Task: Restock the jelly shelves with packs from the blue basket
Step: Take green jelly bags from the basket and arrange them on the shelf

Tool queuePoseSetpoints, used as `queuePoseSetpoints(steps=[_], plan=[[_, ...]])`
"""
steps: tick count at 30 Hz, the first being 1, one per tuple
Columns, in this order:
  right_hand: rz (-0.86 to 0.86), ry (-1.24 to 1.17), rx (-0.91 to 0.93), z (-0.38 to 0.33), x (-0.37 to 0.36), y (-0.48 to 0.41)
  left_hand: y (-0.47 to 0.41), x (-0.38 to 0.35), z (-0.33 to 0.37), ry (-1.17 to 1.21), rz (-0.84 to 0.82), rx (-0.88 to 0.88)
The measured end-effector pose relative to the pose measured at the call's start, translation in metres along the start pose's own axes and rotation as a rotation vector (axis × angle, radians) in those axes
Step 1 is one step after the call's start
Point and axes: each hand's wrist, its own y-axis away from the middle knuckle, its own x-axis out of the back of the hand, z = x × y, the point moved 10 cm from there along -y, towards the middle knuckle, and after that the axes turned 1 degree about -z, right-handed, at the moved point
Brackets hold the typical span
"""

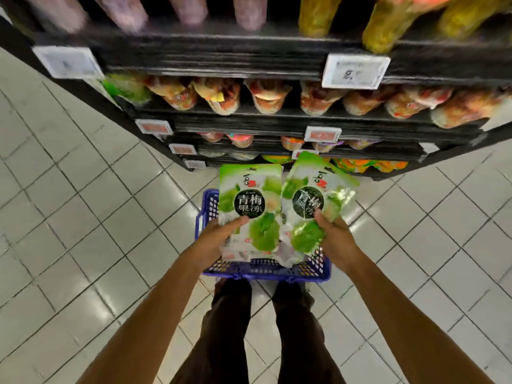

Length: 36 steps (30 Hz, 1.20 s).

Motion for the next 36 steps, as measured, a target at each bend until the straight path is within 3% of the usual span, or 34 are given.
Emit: queuePoseSetpoints(steps=[9, 13, 17, 23, 32, 36], plan=[[-0.207, -0.143, 0.091, -0.2, -0.098, 0.165, 0.189, -0.063, 0.22, -0.145, -0.152, -0.344], [-0.328, -0.187, 0.271, -0.267, -0.131, 0.229, 0.26, -0.085, 0.297, -0.158, -0.218, -0.567], [-0.358, -0.083, 0.453, -0.322, -0.149, 0.27, 0.324, -0.1, 0.356, -0.211, -0.28, -0.772], [-0.524, -0.087, 0.738, -0.417, -0.197, 0.346, 0.402, -0.113, 0.431, -0.201, -0.265, -1.063], [-0.423, -0.118, 1.089, -0.538, -0.239, 0.467, 0.539, -0.121, 0.54, -0.174, -0.213, -1.444], [-0.36, -0.005, 1.242, -0.574, -0.259, 0.521, 0.597, -0.126, 0.573, -0.182, -0.206, -1.554]])
